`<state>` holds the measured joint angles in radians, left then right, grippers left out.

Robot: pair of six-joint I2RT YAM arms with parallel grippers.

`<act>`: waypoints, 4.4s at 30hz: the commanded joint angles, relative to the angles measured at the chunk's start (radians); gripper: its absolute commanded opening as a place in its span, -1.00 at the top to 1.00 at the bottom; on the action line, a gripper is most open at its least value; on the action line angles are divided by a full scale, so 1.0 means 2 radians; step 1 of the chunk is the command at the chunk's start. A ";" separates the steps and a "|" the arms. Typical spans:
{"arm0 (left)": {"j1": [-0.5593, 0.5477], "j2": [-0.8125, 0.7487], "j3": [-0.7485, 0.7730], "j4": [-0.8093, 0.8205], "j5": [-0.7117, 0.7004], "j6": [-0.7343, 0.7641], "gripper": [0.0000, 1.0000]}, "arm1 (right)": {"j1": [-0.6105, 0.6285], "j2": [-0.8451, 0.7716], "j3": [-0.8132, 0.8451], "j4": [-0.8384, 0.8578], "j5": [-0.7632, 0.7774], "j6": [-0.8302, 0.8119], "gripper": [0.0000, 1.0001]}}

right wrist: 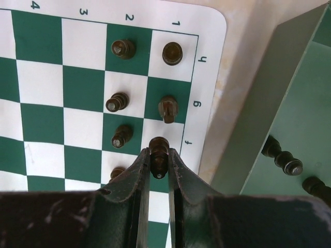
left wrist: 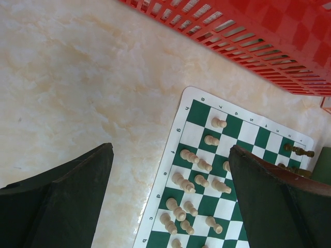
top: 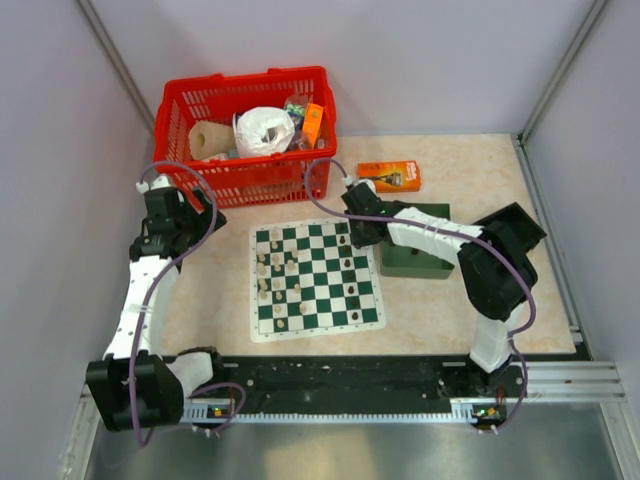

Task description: Set up the chess pieces on the board

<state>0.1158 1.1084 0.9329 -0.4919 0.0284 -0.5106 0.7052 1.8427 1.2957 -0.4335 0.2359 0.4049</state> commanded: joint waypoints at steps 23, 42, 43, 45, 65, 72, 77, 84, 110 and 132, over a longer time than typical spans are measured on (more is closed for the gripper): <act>0.000 -0.007 -0.004 0.017 -0.004 0.001 -0.97 | 0.006 0.031 0.014 0.013 0.001 -0.002 0.56; 0.000 -0.006 -0.002 0.018 0.000 0.001 -0.97 | 0.000 -0.072 0.039 -0.029 0.015 -0.008 0.14; 0.000 -0.004 -0.002 0.019 0.000 0.001 -0.97 | -0.010 -0.081 0.035 -0.029 0.015 -0.008 0.10; 0.000 -0.002 -0.001 0.018 0.003 0.000 -0.97 | -0.027 -0.098 0.022 -0.029 0.013 0.000 0.09; 0.000 0.003 0.003 0.022 0.008 -0.002 -0.97 | -0.209 -0.133 -0.047 -0.055 0.009 0.008 0.08; 0.000 0.002 0.001 0.020 0.003 -0.001 -0.97 | -0.209 -0.124 -0.044 -0.056 -0.001 0.001 0.08; 0.000 0.003 0.001 0.022 0.004 -0.002 -0.97 | -0.178 -0.121 -0.028 -0.056 -0.018 -0.025 0.06; 0.000 0.003 0.003 0.021 0.007 -0.002 -0.97 | -0.142 -0.087 -0.013 -0.059 -0.031 -0.003 0.06; 0.000 0.004 -0.002 0.022 0.001 -0.001 -0.97 | -0.130 -0.026 0.009 -0.048 -0.066 -0.011 0.14; 0.000 0.003 -0.002 0.022 0.004 -0.002 -0.97 | -0.128 -0.012 0.014 -0.049 -0.064 -0.009 0.38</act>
<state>0.1158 1.1156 0.9268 -0.4896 0.0364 -0.5110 0.4366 1.8118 1.2778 -0.5476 0.1040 0.3859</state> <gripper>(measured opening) 0.986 0.320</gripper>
